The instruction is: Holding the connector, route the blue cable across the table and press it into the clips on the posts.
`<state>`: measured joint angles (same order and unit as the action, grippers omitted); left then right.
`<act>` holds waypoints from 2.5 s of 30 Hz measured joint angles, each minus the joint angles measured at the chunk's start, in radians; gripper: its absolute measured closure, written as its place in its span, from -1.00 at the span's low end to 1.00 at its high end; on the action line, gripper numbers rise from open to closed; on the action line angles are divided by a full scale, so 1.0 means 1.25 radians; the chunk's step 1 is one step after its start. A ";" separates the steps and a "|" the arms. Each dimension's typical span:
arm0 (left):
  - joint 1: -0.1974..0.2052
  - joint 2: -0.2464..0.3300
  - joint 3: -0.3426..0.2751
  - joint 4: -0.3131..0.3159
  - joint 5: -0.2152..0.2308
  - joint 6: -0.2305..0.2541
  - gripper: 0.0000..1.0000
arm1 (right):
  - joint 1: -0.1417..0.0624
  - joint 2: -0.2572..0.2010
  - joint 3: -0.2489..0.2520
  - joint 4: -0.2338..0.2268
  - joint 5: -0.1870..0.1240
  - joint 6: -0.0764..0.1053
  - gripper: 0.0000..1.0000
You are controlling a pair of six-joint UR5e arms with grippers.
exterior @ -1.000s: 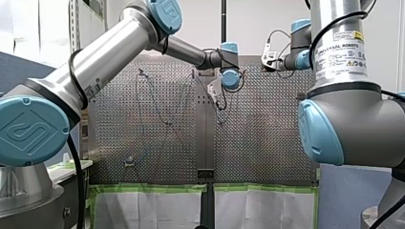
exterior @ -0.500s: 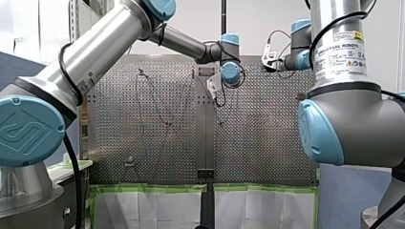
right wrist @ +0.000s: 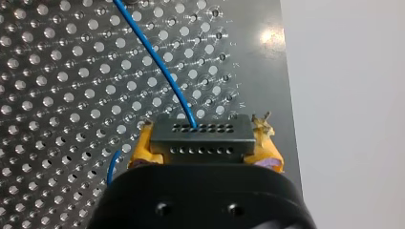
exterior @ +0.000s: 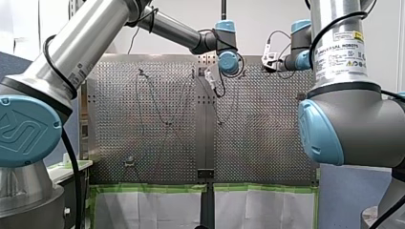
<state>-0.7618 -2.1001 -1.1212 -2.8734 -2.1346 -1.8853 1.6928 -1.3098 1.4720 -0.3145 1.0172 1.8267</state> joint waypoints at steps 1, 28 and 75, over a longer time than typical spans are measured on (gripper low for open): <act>0.001 0.007 -0.007 0.007 -0.006 -0.001 -1.00 | 0.000 0.000 0.000 0.000 0.000 0.000 1.00; -0.008 0.089 -0.194 0.194 -0.070 -0.144 -1.00 | 0.000 0.004 0.000 0.001 -0.001 -0.018 1.00; 0.068 -0.037 -0.524 0.524 -0.047 -0.139 -1.00 | -0.002 0.012 0.002 0.005 0.001 -0.018 1.00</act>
<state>-0.6767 -2.1466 -1.7762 -2.2184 -2.1938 -2.0587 1.6904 -1.2947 1.4740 -0.3086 1.0189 1.8042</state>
